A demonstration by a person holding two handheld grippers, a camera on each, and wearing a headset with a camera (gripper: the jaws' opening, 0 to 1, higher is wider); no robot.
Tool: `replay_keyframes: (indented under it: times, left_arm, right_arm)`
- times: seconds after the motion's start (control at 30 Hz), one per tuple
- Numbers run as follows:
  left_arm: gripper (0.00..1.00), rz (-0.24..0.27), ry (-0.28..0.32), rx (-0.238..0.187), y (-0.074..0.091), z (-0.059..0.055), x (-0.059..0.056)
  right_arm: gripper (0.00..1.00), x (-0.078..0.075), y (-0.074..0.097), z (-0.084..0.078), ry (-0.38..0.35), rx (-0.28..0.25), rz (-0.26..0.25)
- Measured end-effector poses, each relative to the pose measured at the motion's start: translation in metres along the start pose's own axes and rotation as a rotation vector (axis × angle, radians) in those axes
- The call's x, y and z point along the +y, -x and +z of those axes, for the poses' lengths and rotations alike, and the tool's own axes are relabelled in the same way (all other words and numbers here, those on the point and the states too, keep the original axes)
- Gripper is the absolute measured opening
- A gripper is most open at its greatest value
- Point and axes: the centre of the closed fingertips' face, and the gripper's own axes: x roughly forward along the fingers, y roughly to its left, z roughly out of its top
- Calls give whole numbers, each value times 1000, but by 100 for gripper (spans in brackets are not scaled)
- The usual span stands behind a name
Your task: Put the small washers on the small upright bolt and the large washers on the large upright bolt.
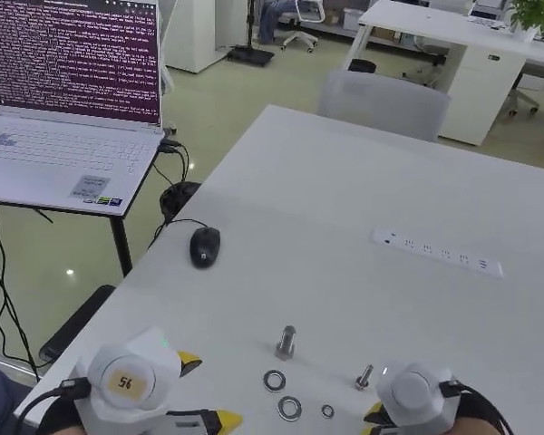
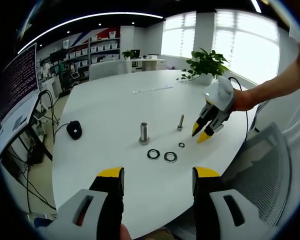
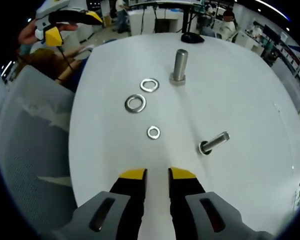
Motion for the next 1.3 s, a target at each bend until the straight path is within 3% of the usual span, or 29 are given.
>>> replay_keyframes:
  times: [0.53,1.3]
  left_arm:
    - [54,-7,11,7,-3,-5,-5]
    - [54,-6,27,-8,-9,-2,1]
  right_arm:
    - [18,1,-20,35,19,-43,6]
    - [14,1,-26,38,89,-31,26]
